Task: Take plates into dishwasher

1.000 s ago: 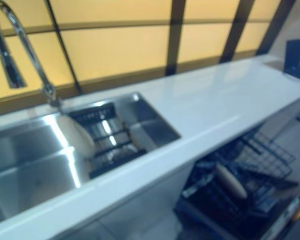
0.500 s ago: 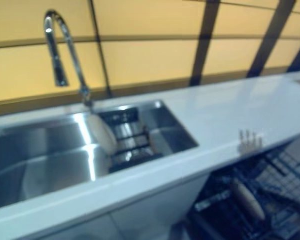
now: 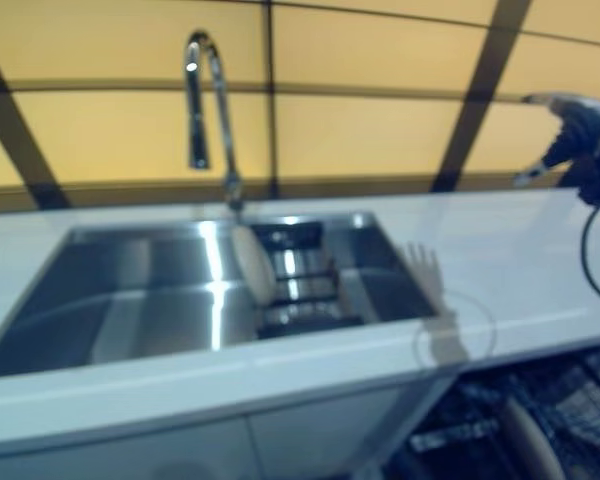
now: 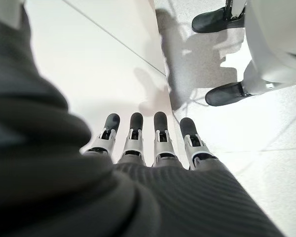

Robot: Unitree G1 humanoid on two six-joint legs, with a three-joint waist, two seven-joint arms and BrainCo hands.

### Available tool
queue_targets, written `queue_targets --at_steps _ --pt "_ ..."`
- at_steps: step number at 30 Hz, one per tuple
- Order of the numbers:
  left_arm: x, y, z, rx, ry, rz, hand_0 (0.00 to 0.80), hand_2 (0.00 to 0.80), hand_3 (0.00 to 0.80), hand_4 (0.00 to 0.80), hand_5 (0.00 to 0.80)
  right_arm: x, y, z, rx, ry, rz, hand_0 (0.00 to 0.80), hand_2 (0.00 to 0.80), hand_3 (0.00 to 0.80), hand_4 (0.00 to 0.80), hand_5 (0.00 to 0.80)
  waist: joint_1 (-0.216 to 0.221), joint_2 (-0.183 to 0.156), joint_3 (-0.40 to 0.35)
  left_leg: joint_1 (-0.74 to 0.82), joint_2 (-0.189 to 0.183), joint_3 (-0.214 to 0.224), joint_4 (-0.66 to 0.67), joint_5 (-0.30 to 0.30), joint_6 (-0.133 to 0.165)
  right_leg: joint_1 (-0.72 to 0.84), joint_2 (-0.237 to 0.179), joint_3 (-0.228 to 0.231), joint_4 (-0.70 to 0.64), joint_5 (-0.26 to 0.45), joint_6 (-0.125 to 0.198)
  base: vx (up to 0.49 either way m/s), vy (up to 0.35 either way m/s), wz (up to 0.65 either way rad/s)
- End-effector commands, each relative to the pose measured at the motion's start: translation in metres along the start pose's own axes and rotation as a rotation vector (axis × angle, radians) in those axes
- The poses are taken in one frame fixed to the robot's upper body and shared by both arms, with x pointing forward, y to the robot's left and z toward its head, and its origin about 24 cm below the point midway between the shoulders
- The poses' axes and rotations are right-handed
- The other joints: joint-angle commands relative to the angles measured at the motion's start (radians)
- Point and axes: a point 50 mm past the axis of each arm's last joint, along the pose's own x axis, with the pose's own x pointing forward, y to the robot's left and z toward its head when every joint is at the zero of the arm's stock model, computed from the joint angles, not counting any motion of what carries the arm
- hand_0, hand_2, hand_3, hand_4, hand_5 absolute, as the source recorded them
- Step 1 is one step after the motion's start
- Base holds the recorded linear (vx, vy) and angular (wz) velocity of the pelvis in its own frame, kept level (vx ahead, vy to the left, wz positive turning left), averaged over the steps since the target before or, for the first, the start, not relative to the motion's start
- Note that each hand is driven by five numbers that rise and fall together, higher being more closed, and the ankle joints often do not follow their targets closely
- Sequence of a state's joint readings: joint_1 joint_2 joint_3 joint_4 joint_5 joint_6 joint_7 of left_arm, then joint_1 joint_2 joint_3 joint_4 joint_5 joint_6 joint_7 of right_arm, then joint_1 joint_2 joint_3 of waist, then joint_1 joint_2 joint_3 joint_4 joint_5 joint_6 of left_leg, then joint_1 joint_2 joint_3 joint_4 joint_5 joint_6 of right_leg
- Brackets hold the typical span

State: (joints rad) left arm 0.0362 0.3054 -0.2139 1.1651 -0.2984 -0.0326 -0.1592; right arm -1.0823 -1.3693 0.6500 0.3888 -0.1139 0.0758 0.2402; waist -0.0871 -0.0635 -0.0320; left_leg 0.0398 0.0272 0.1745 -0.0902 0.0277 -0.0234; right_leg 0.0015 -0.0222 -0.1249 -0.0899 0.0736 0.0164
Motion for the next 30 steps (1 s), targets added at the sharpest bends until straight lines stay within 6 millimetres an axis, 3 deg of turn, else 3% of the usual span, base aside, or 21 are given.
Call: queue_targets --at_steps 1,8,15,30 --pt "-0.002 0.015 0.01 0.016 -0.04 0.022 0.0 0.0 0.0 0.0 0.0 0.001 -0.045 0.028 -0.164 -0.096 -0.202 0.0 0.0 0.0 0.0 0.0 0.044 -0.035 0.026 -0.011 -0.034 -0.032 0.003 -0.033 0.023 0.04 0.051 0.012 0.003 -0.061 0.043 0.05 0.041 0.26" --pt "-0.003 0.017 0.008 0.004 -0.043 0.038 0.0 0.0 0.0 0.0 0.0 0.002 -0.034 0.06 -0.403 -0.26 -0.177 0.0 0.0 0.0 0.0 0.0 0.067 -0.038 0.044 -0.028 -0.043 -0.057 0.003 -0.027 0.029 0.033 0.043 -0.01 0.003 -0.06 0.046 0.056 0.026 0.19" --pt "-0.004 0.024 0.014 -0.016 -0.064 0.042 0.0 0.0 0.0 0.0 0.0 0.008 -0.027 0.064 -0.478 -0.259 -0.196 0.0 0.0 0.0 0.0 0.0 0.082 -0.039 0.095 -0.074 -0.047 -0.08 0.003 -0.008 0.028 -0.002 0.042 -0.024 0.003 -0.05 0.045 0.028 -0.003 0.13" --pt "-0.003 0.019 0.053 -0.124 -0.227 -0.02 0.0 0.0 0.0 0.0 0.0 0.018 -0.057 0.089 -0.524 -0.235 -0.346 0.0 0.0 0.0 0.0 0.0 0.099 -0.012 0.232 -0.18 -0.056 -0.124 0.003 0.034 0.028 -0.092 0.038 -0.05 0.006 -0.033 0.034 -0.029 0.013 0.13"
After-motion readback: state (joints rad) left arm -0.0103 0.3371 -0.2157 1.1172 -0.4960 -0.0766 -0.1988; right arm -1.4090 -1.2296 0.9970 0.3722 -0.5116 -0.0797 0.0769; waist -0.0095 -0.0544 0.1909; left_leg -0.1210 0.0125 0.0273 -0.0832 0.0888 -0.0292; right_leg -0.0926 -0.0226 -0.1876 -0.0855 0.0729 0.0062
